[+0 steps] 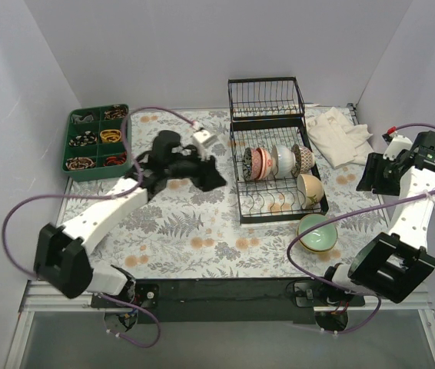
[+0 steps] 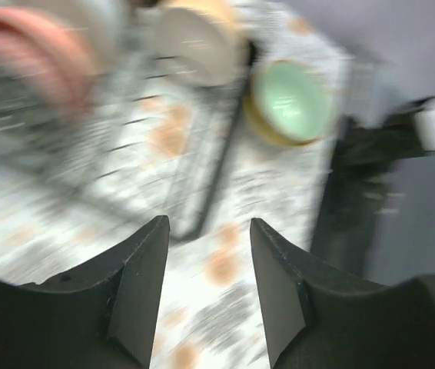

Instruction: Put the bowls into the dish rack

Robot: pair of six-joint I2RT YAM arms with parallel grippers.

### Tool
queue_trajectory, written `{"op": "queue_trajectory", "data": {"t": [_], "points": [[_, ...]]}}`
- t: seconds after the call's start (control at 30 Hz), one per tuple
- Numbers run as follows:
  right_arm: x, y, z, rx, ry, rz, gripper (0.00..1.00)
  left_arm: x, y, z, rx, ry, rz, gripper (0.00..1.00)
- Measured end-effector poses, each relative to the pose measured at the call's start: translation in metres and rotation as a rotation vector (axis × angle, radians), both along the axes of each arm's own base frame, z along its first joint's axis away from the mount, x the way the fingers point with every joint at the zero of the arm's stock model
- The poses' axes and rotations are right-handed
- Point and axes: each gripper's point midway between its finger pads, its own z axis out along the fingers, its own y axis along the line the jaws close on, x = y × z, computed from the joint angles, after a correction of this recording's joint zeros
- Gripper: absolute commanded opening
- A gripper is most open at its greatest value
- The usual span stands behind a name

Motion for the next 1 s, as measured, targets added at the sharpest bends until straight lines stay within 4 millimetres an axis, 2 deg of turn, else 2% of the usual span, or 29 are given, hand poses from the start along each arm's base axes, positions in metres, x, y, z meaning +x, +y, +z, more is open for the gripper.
{"op": "queue_trajectory", "data": {"t": [0.1, 0.13, 0.2, 0.3, 0.33, 0.4, 0.43, 0.47, 0.5, 0.67, 0.87, 1.0], "points": [[0.013, 0.001, 0.003, 0.034, -0.024, 0.017, 0.6, 0.031, 0.093, 0.002, 0.178, -0.163, 0.223, 0.56], [0.018, 0.001, 0.005, 0.044, -0.031, 0.022, 0.6, 0.033, 0.121, -0.002, 0.249, -0.188, 0.286, 0.55], [0.027, 0.001, 0.01, 0.062, -0.051, 0.028, 0.6, 0.026, 0.163, -0.017, 0.38, -0.176, 0.365, 0.54], [0.04, 0.002, 0.019, 0.09, -0.085, 0.036, 0.6, 0.024, 0.25, -0.053, 0.573, -0.035, 0.513, 0.55], [0.045, 0.002, 0.022, 0.098, -0.096, 0.039, 0.6, 0.024, 0.289, -0.069, 0.633, 0.028, 0.591, 0.55], [0.052, 0.001, 0.025, 0.113, -0.11, 0.045, 0.6, 0.006, 0.36, -0.097, 0.748, 0.165, 0.737, 0.56], [0.056, 0.002, 0.027, 0.123, -0.117, 0.049, 0.61, -0.009, 0.385, -0.107, 0.795, 0.223, 0.784, 0.56], [0.06, 0.001, 0.028, 0.131, -0.122, 0.05, 0.61, -0.024, 0.399, -0.114, 0.833, 0.264, 0.796, 0.56], [0.063, 0.002, 0.028, 0.143, -0.125, 0.051, 0.61, -0.036, 0.404, -0.118, 0.86, 0.288, 0.785, 0.56], [0.068, 0.009, 0.027, 0.202, -0.127, 0.06, 0.61, -0.071, 0.4, -0.132, 0.917, 0.326, 0.714, 0.55], [0.07, 0.016, 0.029, 0.247, -0.138, 0.065, 0.61, -0.089, 0.408, -0.154, 0.988, 0.393, 0.741, 0.55], [0.071, 0.019, 0.031, 0.267, -0.144, 0.067, 0.61, -0.088, 0.414, -0.162, 1.01, 0.399, 0.78, 0.51]]}}
